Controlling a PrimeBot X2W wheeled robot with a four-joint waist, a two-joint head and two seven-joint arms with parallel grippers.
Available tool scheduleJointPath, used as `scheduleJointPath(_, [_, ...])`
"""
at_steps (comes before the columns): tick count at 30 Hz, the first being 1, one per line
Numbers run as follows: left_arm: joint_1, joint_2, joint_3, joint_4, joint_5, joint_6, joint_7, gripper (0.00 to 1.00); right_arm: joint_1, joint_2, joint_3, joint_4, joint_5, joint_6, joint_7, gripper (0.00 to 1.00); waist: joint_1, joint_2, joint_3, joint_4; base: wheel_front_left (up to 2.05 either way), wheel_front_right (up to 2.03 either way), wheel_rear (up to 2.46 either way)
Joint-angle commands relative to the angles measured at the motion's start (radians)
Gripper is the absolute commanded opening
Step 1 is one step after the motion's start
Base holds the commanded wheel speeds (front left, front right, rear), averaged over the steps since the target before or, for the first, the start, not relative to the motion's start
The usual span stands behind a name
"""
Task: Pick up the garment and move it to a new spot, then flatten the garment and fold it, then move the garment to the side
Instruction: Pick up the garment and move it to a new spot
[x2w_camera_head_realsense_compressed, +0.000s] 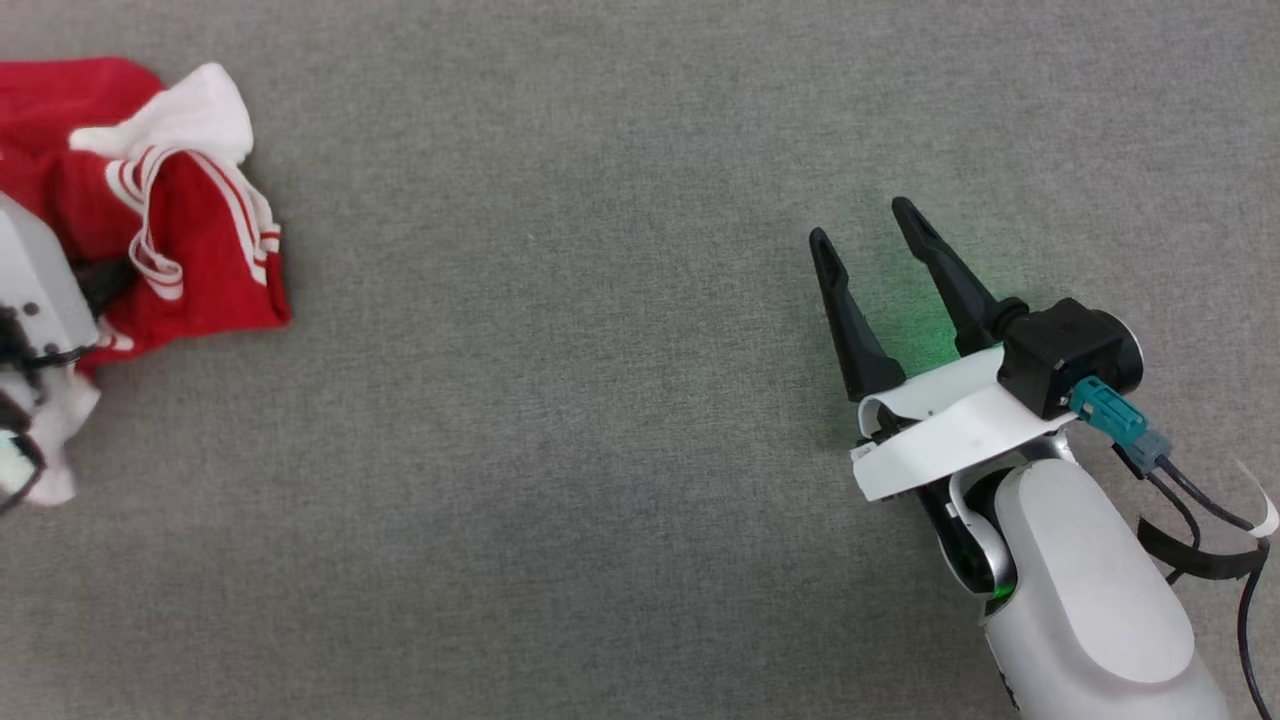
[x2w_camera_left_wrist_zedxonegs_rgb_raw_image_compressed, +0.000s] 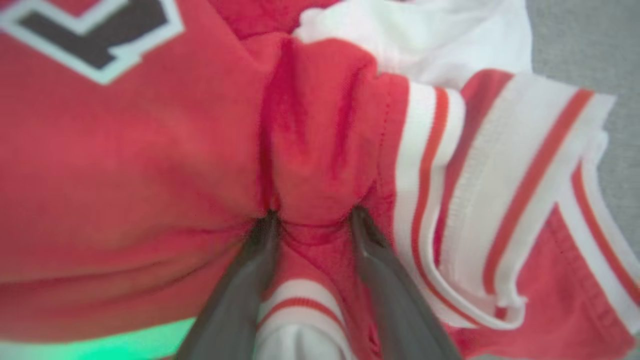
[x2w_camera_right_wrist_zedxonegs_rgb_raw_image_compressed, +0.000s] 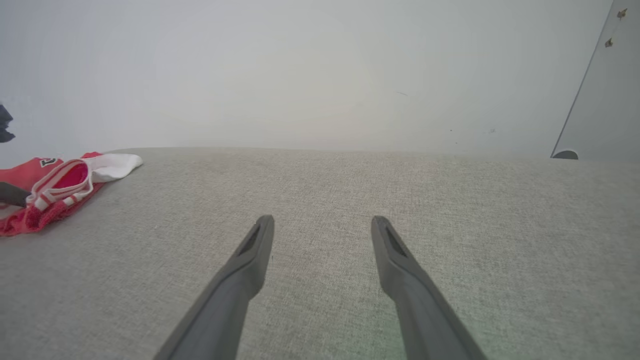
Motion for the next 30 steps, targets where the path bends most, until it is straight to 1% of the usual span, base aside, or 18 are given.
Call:
scheduleJointPath(1, [0.114,-0.168,-0.078,0.004,-0.017,-0.006,0.004,0.00,0.001,0.003,0.001,-0.001,-0.003,0.003,-0.005,1.00,0.0000,0.0000,-0.009,0.008,0.00,0.00,0.00])
scheduleJointPath(3, [0.099,-0.151,-0.077,0.007,-0.014,-0.006,-0.055,0.00,0.003,0.002,0.002,0.002,-0.005,0.003,-0.005,1.00,0.0000,0.0000,-0.021,0.013,0.00,0.00,0.00])
scheduleJointPath(6, [0.067,-0.133,-0.092,0.027,0.022,-0.005,-0.153,0.00,0.013,0.002,-0.004,0.008,0.003,0.003,-0.005,1.00,0.0000,0.0000,-0.050,0.024,0.00,0.00,0.00])
scheduleJointPath(11, [0.010,-0.119,-0.124,0.014,0.071,-0.008,-0.314,0.00,0.042,0.002,-0.020,0.020,0.020,0.003,-0.005,1.00,0.0000,0.0000,-0.118,0.040,0.00,0.00,0.00])
scheduleJointPath(14, [-0.016,-0.093,-0.147,0.012,0.108,-0.005,-0.420,0.00,0.068,0.002,-0.035,0.021,0.035,0.003,-0.005,1.00,0.0000,0.0000,-0.157,0.037,0.00,0.00,0.00])
scheduleJointPath(17, [-0.031,-0.089,-0.172,-0.008,0.126,-0.004,-0.493,0.00,0.097,0.002,-0.057,0.014,0.050,0.003,-0.005,1.00,0.0000,0.0000,-0.187,0.026,0.00,0.00,0.00])
scheduleJointPath(20, [-0.055,-0.098,-0.203,-0.034,0.147,-0.004,-0.546,0.00,0.127,0.002,-0.086,0.003,0.069,0.003,-0.005,1.00,0.0000,0.0000,-0.207,0.008,0.00,0.00,0.00])
scheduleJointPath(24, [-0.098,-0.112,-0.251,-0.092,0.170,-0.004,-0.581,0.00,0.164,0.002,-0.120,-0.017,0.094,0.003,-0.005,1.00,0.0000,0.0000,-0.220,-0.035,0.00,0.00,0.00])
scheduleJointPath(27, [-0.132,-0.124,-0.294,-0.152,0.169,-0.004,-0.575,0.00,0.186,0.002,-0.139,-0.033,0.118,0.003,-0.005,1.00,0.0000,0.0000,-0.218,-0.081,0.00,0.00,0.00])
scheduleJointPath(30, [-0.162,-0.142,-0.333,-0.231,0.130,-0.004,-0.547,0.00,0.203,0.002,-0.148,-0.049,0.145,0.003,-0.005,1.00,0.0000,0.0000,-0.209,-0.134,0.00,0.00,0.00])
